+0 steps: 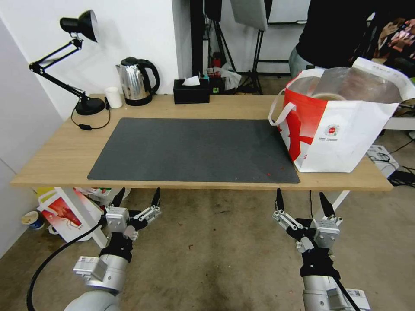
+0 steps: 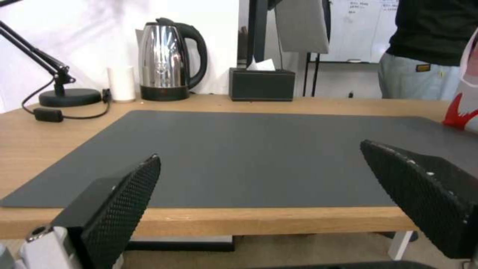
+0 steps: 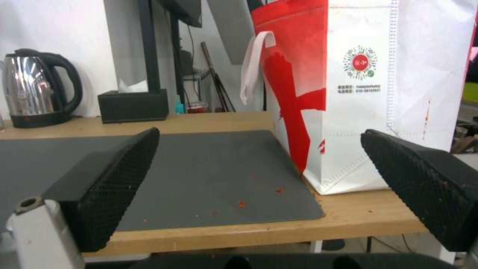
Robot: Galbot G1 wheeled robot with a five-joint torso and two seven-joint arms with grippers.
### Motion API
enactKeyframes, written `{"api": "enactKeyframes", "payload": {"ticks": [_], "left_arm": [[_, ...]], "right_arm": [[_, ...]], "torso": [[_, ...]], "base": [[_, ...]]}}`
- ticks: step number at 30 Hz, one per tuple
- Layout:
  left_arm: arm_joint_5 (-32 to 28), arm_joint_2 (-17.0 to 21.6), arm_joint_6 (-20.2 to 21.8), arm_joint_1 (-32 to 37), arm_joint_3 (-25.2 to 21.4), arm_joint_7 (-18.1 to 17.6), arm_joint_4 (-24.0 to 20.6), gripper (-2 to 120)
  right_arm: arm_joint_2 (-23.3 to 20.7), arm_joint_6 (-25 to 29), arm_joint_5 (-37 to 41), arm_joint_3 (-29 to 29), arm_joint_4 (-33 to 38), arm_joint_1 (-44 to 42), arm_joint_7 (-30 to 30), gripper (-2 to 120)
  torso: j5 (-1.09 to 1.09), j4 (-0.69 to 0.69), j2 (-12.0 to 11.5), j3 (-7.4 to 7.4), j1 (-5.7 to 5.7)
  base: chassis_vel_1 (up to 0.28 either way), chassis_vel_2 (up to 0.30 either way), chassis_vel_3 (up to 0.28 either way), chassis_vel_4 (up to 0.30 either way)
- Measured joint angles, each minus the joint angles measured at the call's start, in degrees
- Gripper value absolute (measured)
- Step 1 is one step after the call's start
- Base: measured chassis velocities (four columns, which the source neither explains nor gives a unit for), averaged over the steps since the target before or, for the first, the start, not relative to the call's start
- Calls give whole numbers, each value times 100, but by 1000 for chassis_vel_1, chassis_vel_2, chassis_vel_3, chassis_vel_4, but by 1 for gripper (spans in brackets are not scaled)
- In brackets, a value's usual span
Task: Pick up the trash from the table and place it into the takeout bag.
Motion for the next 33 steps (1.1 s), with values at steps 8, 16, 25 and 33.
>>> {"api": "enactKeyframes", "payload": {"ticks": [8,16,25,33], "left_arm": [[-33,40,-3,-67,-5,-8,-8,100],[-45,30,-17,-118,19,-10,37,100],[-108,55,-18,-108,30,-59,31,100],[-114,58,-13,-107,30,-63,24,100]], "right_arm": [[0,0,0,0,0,0,0,100],[0,0,0,0,0,0,0,100],[0,0,0,0,0,0,0,100],[0,0,0,0,0,0,0,100]], "torso": [[0,0,0,0,0],[0,0,0,0,0],[0,0,0,0,0],[0,0,0,0,0]], "base": [[0,0,0,0],[0,0,0,0],[0,0,0,0],[0,0,0,0]]}}
